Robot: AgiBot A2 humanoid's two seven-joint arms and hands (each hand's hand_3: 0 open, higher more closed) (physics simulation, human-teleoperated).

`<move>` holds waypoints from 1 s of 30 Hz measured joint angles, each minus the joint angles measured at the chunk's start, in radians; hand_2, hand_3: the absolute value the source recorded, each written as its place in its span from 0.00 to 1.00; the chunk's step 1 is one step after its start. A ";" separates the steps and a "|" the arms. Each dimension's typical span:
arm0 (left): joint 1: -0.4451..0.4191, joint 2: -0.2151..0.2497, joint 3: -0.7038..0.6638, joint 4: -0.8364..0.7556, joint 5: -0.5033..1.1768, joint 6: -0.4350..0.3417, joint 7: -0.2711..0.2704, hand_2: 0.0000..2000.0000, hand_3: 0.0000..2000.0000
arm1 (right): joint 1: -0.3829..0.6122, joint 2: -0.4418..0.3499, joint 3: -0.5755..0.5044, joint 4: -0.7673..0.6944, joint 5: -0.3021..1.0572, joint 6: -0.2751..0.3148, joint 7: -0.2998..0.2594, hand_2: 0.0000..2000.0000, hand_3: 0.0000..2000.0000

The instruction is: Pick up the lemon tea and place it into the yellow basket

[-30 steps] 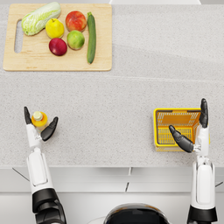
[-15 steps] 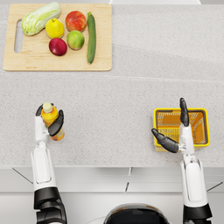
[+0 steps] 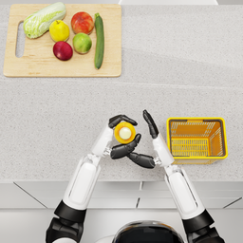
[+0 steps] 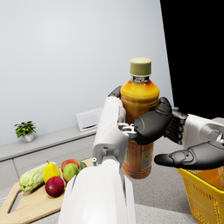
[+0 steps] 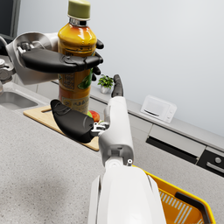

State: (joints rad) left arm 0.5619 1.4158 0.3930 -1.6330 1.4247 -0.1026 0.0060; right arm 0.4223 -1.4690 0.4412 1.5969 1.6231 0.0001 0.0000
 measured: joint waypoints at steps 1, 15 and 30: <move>0.000 0.005 0.024 -0.008 0.000 0.002 0.000 1.00 1.00 | 0.010 -0.009 0.000 -0.008 0.001 0.000 0.000 0.00 0.00; -0.052 -0.055 0.126 -0.084 0.002 0.045 -0.004 0.00 0.51 | 0.049 -0.022 -0.030 -0.038 0.005 0.300 -0.010 1.00 1.00; -0.146 -0.073 -0.446 -0.049 -0.001 0.102 -0.006 0.00 0.00 | 0.049 -0.052 -0.562 0.035 0.003 0.292 -0.011 1.00 1.00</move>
State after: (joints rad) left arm 0.4156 1.3430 -0.0529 -1.6824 1.4238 -0.0004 0.0000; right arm 0.4718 -1.5212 -0.1212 1.6317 1.6264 0.2921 -0.0105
